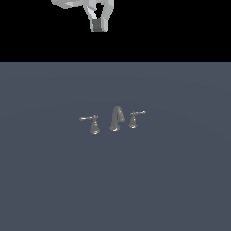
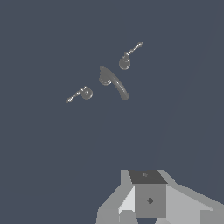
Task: Turn on the faucet by rotating a designated handle.
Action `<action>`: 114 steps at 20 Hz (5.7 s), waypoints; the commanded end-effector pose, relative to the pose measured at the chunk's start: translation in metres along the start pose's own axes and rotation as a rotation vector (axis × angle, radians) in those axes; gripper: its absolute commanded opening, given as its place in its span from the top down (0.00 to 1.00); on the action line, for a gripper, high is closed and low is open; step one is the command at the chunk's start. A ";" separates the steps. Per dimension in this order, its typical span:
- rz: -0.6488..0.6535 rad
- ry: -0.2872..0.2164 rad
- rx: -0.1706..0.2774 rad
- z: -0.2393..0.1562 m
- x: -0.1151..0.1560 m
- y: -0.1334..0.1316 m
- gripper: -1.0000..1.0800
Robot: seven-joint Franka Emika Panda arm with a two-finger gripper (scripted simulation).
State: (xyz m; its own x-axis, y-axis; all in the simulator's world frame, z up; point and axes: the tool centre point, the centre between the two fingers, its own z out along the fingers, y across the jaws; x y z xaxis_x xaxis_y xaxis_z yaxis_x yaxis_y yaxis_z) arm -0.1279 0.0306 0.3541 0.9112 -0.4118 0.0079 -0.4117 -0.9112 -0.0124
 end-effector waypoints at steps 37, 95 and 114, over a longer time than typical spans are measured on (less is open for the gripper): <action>0.766 0.001 -0.015 0.240 0.239 0.007 1.00; 0.899 0.003 -0.009 0.279 0.210 0.071 1.00; 0.905 -0.001 -0.015 0.279 0.168 0.025 1.00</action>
